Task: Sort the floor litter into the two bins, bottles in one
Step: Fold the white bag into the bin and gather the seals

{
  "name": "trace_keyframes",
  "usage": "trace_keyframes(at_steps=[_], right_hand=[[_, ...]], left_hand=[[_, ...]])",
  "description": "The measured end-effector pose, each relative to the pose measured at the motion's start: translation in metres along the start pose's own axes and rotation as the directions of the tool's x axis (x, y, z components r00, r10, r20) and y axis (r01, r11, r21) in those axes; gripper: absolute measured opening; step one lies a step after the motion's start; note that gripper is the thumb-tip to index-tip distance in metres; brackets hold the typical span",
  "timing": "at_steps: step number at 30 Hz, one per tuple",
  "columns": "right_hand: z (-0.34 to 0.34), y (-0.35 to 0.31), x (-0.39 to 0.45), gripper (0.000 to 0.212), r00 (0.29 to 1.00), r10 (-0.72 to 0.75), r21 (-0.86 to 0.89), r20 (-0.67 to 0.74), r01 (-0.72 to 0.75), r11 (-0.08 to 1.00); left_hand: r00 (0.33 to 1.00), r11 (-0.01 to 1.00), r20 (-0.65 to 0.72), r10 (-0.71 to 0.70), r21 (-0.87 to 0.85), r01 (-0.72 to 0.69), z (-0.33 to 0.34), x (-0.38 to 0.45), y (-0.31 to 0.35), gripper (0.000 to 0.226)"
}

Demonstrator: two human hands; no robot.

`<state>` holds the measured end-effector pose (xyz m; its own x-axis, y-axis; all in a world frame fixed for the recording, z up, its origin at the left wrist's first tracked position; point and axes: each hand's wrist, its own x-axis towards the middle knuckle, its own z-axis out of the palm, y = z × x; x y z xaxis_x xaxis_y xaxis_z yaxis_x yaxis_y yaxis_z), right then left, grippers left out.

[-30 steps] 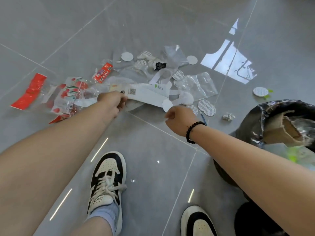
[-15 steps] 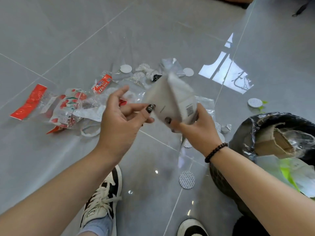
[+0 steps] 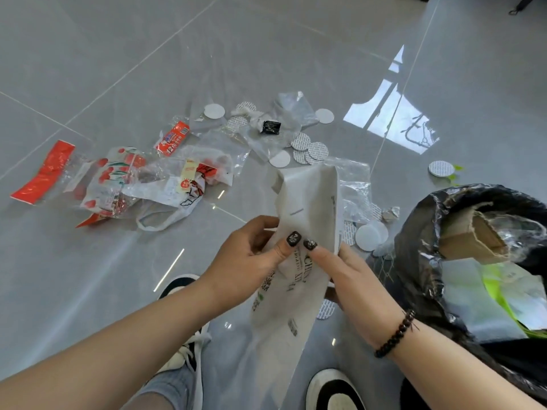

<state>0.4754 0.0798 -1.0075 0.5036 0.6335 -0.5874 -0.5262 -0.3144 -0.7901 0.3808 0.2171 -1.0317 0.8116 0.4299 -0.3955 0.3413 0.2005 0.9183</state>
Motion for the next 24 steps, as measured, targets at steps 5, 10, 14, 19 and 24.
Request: trace_keyframes(at_steps=[5, 10, 14, 19, 24], right_hand=[[-0.019, 0.023, -0.015, 0.048, 0.989, 0.145, 0.173, 0.023, -0.147, 0.974], [-0.027, 0.02, -0.018, 0.028, 0.984, 0.178, 0.36, -0.008, -0.163, 0.919], [-0.03, 0.021, -0.016, 0.029, 0.989, 0.128, 0.301, -0.08, -0.098, 0.949], [-0.035, 0.019, -0.01, 0.021, 0.915, -0.133, -0.149, -0.382, 0.082, 0.985], [-0.028, 0.0, -0.022, 0.04, 0.808, -0.51, -0.224, -0.295, 0.46, 0.859]], left_hand=[[0.988, 0.986, 0.057, -0.143, -0.078, 0.148, 0.002, -0.004, -0.005, 0.044], [0.977, 0.951, 0.049, -0.208, -0.225, 0.214, 0.001, -0.002, -0.008, 0.072], [0.969, 0.94, 0.198, -0.151, -0.276, 0.203, -0.006, -0.002, -0.013, 0.097], [0.98, 0.987, 0.186, -0.068, -0.13, 0.094, -0.003, -0.004, -0.011, 0.06], [0.999, 0.975, 0.052, 0.003, 0.22, -0.014, 0.006, -0.007, -0.012, 0.073]])
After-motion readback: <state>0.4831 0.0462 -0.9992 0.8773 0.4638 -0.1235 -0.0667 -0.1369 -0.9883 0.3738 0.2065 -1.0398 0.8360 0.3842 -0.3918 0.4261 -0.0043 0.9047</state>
